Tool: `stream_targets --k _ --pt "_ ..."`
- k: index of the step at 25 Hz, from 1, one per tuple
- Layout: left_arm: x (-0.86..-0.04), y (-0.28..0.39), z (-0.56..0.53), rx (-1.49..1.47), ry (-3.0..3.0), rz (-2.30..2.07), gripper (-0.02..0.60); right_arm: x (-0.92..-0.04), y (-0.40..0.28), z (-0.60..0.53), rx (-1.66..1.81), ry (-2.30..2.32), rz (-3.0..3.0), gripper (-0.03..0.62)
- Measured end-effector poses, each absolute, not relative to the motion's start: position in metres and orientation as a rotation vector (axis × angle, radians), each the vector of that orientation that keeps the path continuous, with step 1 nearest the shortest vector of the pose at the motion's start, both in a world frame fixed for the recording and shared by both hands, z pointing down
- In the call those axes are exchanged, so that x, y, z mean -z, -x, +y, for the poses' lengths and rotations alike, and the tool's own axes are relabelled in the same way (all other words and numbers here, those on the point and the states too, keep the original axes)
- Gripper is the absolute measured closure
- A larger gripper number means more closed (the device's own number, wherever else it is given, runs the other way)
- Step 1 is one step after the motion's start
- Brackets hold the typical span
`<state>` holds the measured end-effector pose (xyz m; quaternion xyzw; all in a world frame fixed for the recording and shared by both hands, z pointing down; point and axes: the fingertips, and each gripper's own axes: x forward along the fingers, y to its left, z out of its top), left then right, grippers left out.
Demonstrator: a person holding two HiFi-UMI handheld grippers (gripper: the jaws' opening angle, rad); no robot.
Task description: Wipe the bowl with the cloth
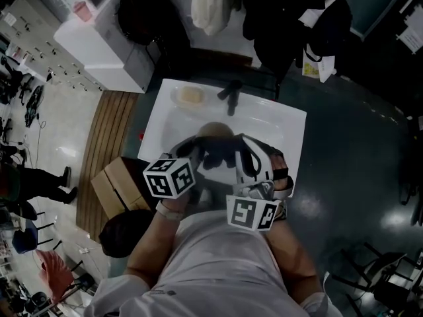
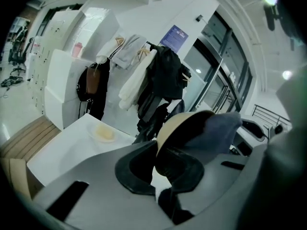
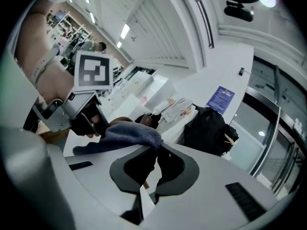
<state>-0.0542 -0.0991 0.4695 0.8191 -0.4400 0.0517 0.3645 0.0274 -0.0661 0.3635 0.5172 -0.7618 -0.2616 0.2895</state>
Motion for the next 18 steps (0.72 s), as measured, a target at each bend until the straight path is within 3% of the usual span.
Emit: stream_targets --k 11,18 --pt "-0.453 0.056 -0.100 -0.094 -2.238 -1.075 0.565 -0.318 -0.080 -0.074 0.332 -1.612 -2.416 0.560" --pt "-0.440 0.031 -0.091 -0.159 -2.368 -0.948 0.565 -0.287 -0.074 -0.079 0.283 -1.545 -2.698 0.560"
